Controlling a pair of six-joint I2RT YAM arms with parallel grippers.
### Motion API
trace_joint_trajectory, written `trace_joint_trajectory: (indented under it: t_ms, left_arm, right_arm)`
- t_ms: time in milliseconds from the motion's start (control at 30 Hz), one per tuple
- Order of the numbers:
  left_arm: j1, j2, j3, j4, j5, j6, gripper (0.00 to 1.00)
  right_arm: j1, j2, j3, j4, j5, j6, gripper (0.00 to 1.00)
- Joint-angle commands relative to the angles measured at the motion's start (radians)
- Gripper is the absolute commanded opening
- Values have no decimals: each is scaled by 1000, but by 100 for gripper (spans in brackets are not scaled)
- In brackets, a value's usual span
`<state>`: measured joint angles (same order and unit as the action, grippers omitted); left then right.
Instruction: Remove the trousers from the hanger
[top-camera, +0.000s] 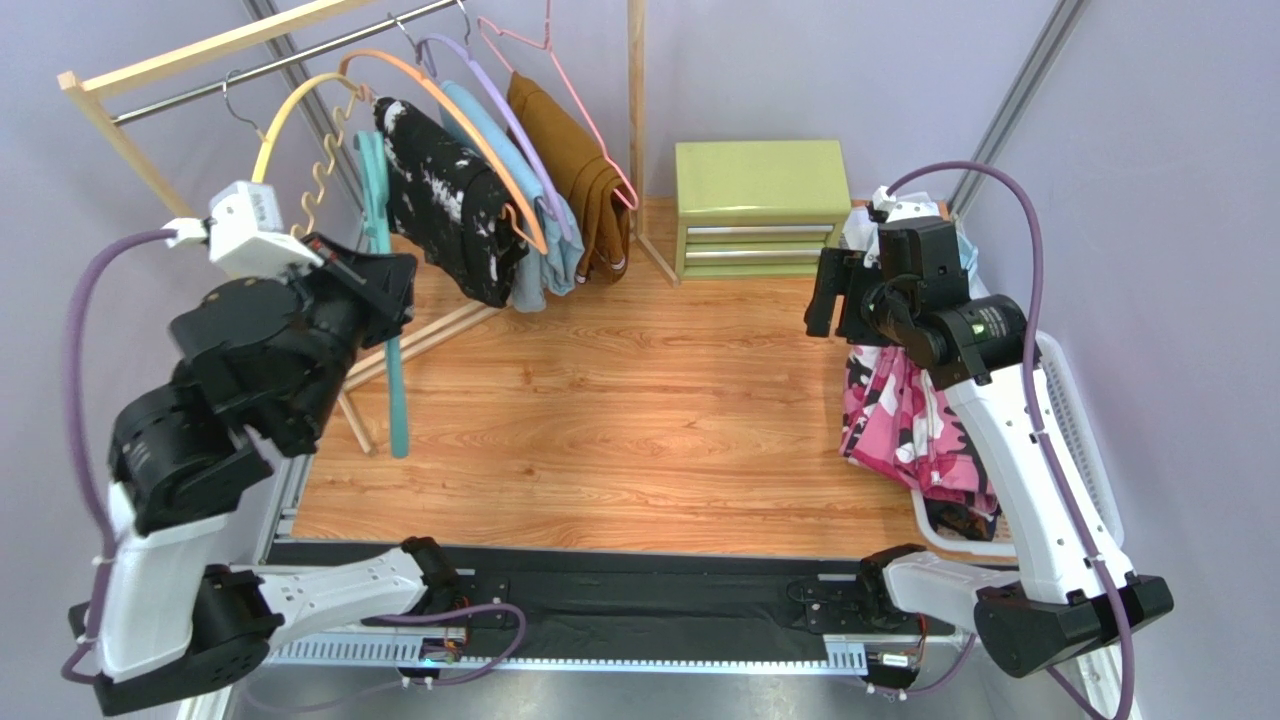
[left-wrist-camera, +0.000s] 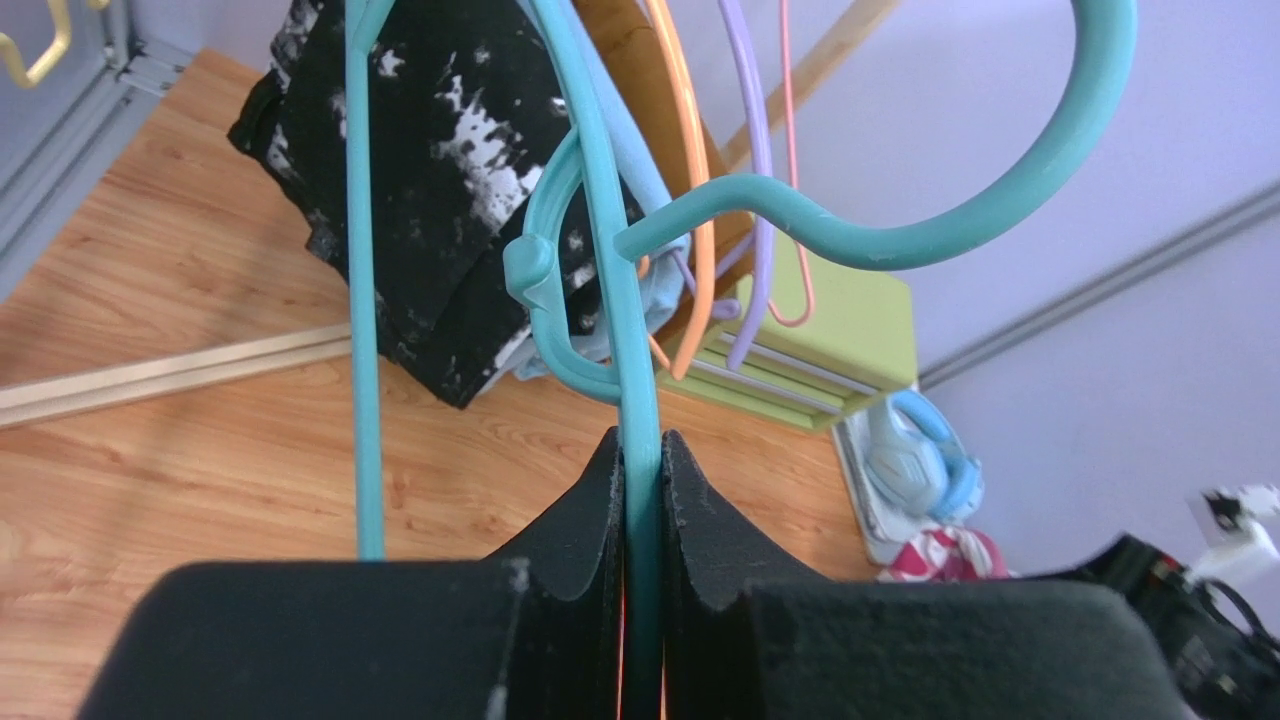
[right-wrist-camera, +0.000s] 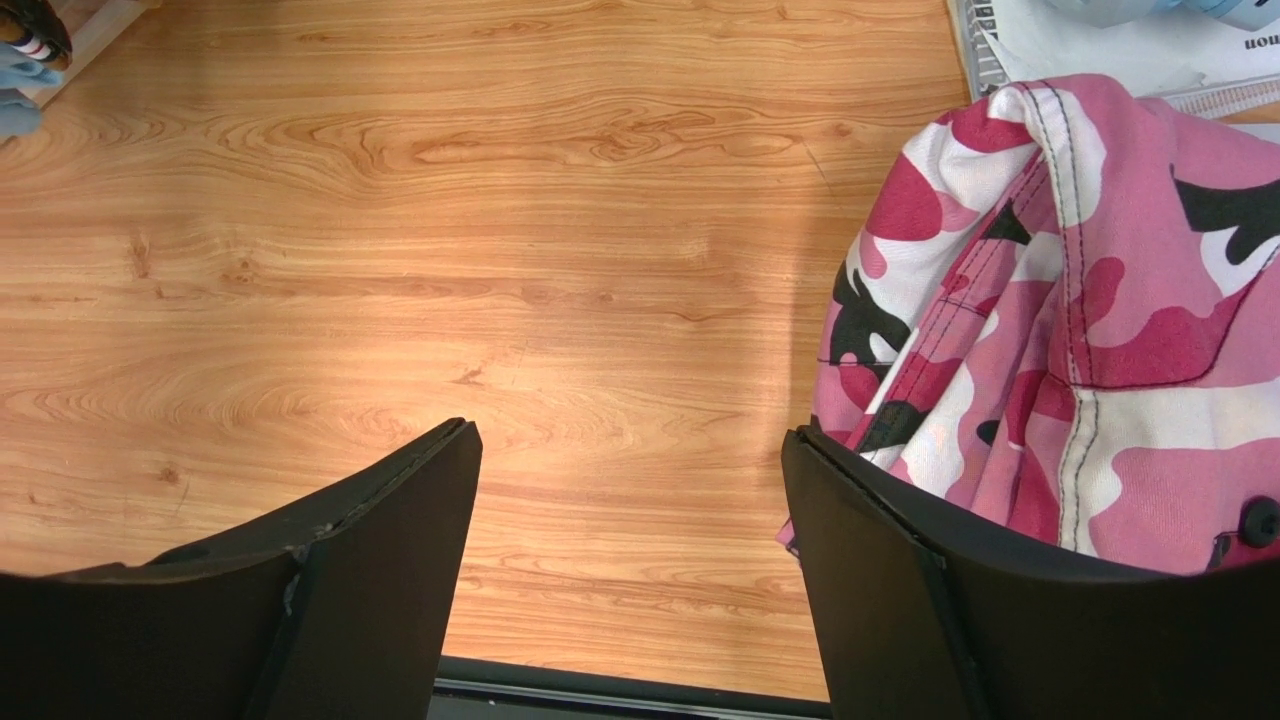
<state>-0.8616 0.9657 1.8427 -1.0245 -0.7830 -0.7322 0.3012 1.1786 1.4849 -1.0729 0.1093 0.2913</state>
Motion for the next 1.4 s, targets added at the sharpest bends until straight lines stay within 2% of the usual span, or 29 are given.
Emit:
trace_joint_trajectory:
  t_ms: [0,33,67,133,167,367,533,800,1000,1367]
  left_arm:
    - [27,44,-43,134,-111,11,0]
    - [51,51,-54,159,-54,8,0]
    - [125,56,-62,190,0,-2,0]
    - [205,92,-56,192,171,-58,0]
    - [260,109,-47,185,206,-71,0]
    - [358,172,-3,271,269,-64,0]
    - [496,214,3,294,428,-136,0]
    - [699,260,1,446,649,-194,0]
    - [814,295,0,481,732,-253,0]
    - [855,340,30,462,735,-282,0]
  right_arm:
    - [7,-30,-23,21,-8,-4,79]
    - [6,-37,-26,21,-7,-6,79]
    - [7,-40,-31,19,-8,-6,79]
    - [6,-48,-41,19,-10,-6,79]
    - [6,-48,-41,21,-10,-7,79]
    - [26,-42,-35,22,-8,-17,79]
    - [30,-46,-48,34,-7,-21,79]
    - [30,-57,-55,41,10,-34,79]
    - [30,-71,-58,45,30,-46,80]
    - [32,-88,-60,47,53,-55,81]
